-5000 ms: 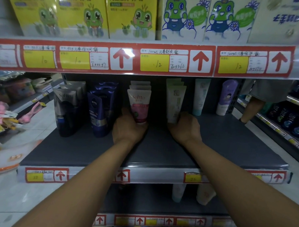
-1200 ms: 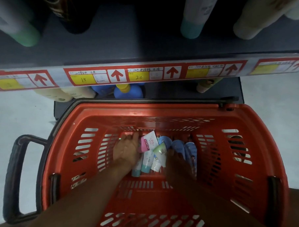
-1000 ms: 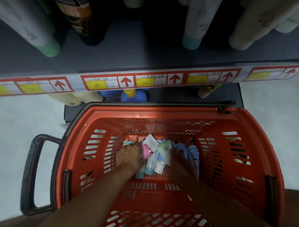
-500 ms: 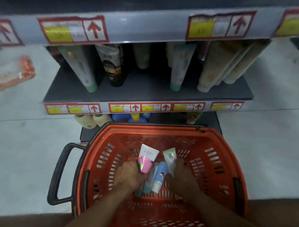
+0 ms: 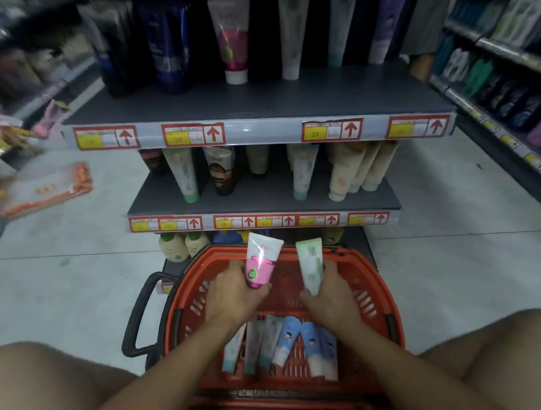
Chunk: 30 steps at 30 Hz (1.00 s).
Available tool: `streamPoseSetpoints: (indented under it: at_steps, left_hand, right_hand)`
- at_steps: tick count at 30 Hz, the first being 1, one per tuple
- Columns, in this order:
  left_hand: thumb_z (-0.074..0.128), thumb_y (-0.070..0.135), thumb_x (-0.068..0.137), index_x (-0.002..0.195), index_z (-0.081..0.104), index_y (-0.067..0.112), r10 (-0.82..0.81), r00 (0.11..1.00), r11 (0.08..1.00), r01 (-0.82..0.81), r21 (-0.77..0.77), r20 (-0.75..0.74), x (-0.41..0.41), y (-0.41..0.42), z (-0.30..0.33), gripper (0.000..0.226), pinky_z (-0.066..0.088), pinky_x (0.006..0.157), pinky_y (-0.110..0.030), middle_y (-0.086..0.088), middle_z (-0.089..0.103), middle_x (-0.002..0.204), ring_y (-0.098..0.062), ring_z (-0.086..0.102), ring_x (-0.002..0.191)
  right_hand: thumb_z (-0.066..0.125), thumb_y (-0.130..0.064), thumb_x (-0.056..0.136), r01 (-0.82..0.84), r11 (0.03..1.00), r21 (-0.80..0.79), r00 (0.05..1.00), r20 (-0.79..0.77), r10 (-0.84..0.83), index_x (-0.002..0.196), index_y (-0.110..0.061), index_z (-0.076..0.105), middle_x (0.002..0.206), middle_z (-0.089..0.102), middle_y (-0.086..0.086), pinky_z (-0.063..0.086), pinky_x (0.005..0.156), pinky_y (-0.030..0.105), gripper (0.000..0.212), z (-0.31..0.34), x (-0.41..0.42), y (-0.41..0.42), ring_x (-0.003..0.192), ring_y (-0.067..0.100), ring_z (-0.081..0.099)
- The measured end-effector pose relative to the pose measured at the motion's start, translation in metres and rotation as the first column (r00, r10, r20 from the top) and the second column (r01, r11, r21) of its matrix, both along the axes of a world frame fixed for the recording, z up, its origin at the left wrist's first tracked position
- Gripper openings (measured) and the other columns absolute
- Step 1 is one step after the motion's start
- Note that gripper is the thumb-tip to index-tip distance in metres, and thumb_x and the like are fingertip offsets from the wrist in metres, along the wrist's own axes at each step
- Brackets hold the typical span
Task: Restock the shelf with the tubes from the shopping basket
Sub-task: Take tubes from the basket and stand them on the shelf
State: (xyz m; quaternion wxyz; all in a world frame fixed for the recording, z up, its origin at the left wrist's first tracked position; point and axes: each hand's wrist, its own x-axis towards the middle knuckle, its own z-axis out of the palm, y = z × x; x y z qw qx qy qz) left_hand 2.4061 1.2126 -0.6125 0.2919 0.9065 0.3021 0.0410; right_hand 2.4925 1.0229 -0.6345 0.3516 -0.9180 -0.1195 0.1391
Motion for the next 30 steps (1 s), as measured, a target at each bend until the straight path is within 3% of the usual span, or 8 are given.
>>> streamPoseSetpoints:
  at_steps: [5, 10, 16, 25, 30]
  left_hand:
    - [0.082, 0.059, 0.076, 0.109, 0.053, 0.027, 0.022, 0.99, 0.999, -0.025, 0.025, 0.137, -0.001, -0.005, 0.044, 0.054, 0.056, 0.064, -0.034, 0.009, 0.068, 0.087, -0.016, 0.069, 0.081]
    - [0.078, 0.066, 0.073, 0.113, 0.058, 0.025, 0.052, 0.96, 0.996, -0.071, 0.058, 0.274, 0.001, -0.007, 0.084, 0.06, 0.06, 0.073, -0.041, 0.005, 0.074, 0.1, -0.019, 0.071, 0.089]
    - [0.081, 0.062, 0.075, 0.115, 0.057, 0.023, 0.053, 0.917, 0.993, -0.092, 0.08, 0.394, 0.013, -0.005, 0.134, 0.061, 0.045, 0.061, -0.025, 0.006, 0.073, 0.101, -0.013, 0.067, 0.087]
    - [0.084, 0.059, 0.075, 0.121, 0.057, 0.023, 0.042, 0.854, 0.991, -0.102, 0.088, 0.519, 0.052, 0.027, 0.202, 0.064, 0.039, 0.06, -0.013, 0.005, 0.073, 0.108, -0.013, 0.071, 0.095]
    - [0.084, 0.06, 0.076, 0.121, 0.054, 0.024, 0.047, 0.834, 0.987, -0.124, 0.103, 0.549, 0.08, 0.049, 0.228, 0.065, 0.05, 0.069, -0.025, 0.004, 0.072, 0.107, -0.015, 0.069, 0.095]
  right_hand:
    - [0.072, -0.035, 0.076, 0.031, 0.998, 0.055, 0.991, 0.13, -0.038, 0.129, -0.022, 0.04, 0.115, 0.064, 0.005, 0.057, 0.072, 0.041, 0.063, 0.046, 0.003, -0.002, 0.096, 0.027, 0.065]
    - [0.071, -0.035, 0.078, 0.06, 0.993, 0.106, 0.968, 0.237, -0.084, 0.13, -0.022, 0.042, 0.117, 0.063, 0.005, 0.054, 0.076, 0.039, 0.061, 0.088, 0.01, 0.001, 0.102, 0.028, 0.063]
    - [0.074, -0.04, 0.079, 0.036, 0.986, 0.165, 0.93, 0.354, -0.093, 0.137, -0.028, 0.036, 0.124, 0.063, 0.003, 0.059, 0.08, 0.046, 0.07, 0.145, 0.029, 0.017, 0.107, 0.026, 0.065]
    - [0.075, -0.04, 0.081, -0.001, 0.97, 0.244, 0.872, 0.475, -0.119, 0.139, -0.028, 0.032, 0.133, 0.06, 0.003, 0.056, 0.09, 0.051, 0.073, 0.229, 0.081, 0.051, 0.118, 0.027, 0.06]
    - [0.074, -0.038, 0.085, -0.02, 0.96, 0.279, 0.846, 0.516, -0.133, 0.142, -0.024, 0.032, 0.134, 0.058, 0.007, 0.056, 0.092, 0.052, 0.073, 0.26, 0.11, 0.072, 0.12, 0.029, 0.06]
